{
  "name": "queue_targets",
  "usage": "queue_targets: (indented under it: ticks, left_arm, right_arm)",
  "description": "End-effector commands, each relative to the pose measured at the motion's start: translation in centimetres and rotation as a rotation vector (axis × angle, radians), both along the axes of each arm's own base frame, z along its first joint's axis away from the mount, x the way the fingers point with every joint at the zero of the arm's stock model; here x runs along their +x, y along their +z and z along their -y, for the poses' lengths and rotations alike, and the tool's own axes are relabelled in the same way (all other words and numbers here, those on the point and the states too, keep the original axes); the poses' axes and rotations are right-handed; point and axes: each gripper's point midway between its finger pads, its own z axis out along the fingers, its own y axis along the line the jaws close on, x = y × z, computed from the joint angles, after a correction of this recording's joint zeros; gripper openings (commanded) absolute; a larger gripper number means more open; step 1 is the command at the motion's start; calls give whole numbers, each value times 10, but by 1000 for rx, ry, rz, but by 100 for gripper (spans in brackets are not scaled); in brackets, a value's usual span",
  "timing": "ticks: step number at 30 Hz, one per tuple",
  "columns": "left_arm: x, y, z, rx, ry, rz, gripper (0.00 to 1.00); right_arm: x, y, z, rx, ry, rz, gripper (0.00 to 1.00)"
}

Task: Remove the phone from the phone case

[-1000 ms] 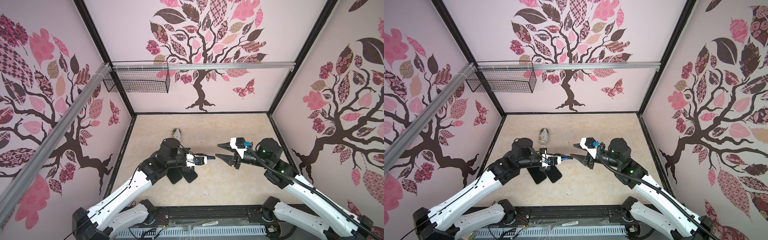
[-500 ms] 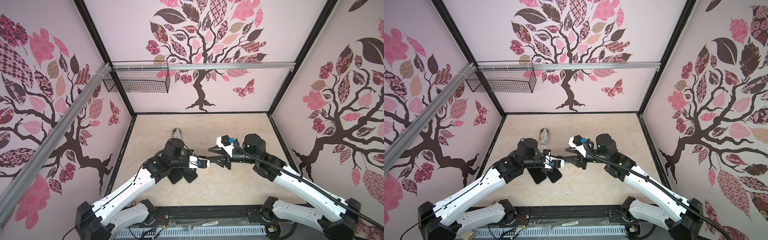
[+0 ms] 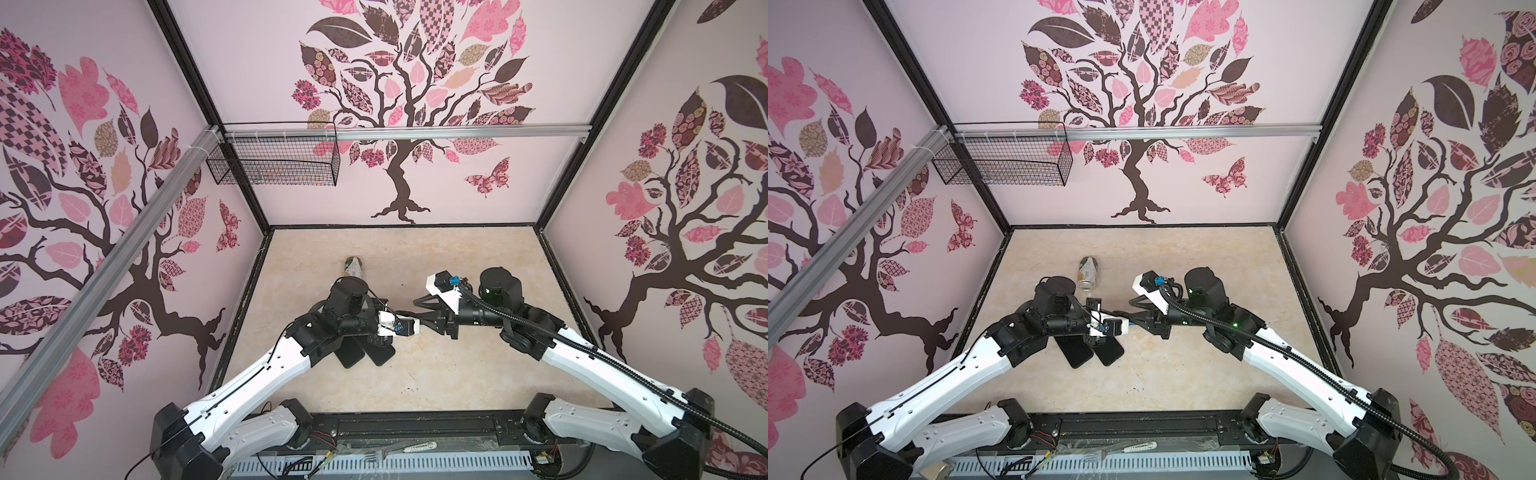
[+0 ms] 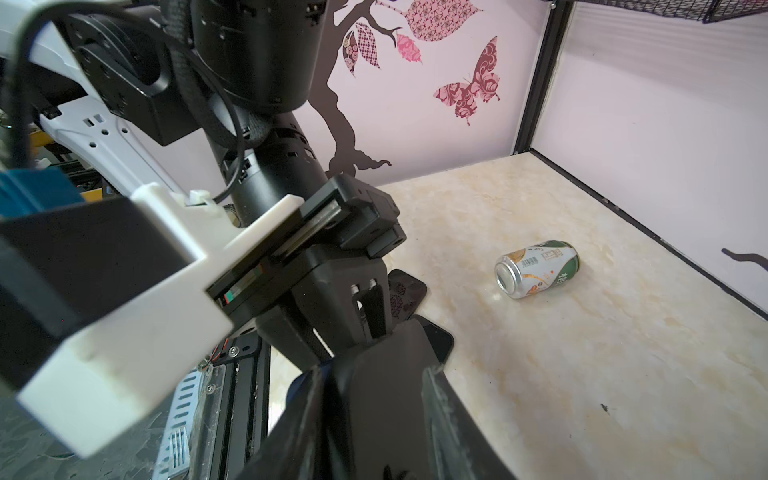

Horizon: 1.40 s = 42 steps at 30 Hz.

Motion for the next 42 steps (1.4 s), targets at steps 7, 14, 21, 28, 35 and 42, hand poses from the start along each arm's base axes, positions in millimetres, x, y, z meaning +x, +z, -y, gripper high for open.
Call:
queue_targets:
  ticks: [7,14,21,28,35,42]
  left_arm:
    - [-7,48,7,-126,-40,113,0]
    - [-10,54,8,-150,-46,115,0]
    - [-22,62,4,-198,-63,112,0]
    - [-38,80,-4,-292,-75,91,0]
    - [-9,88,-13,-390,131,-184,0]
    - [54,63,-26,-479,538,-424,0]
  right_arm:
    - [16,-20,11,-148,-78,60,28]
    - [16,-24,9,-162,-63,57,11]
    - [54,-20,26,-60,-263,-66,0]
    - [90,-32,55,23,-398,-271,0]
    - [98,-20,78,111,-524,-160,0]
    - [87,-1,107,335,-629,-49,0]
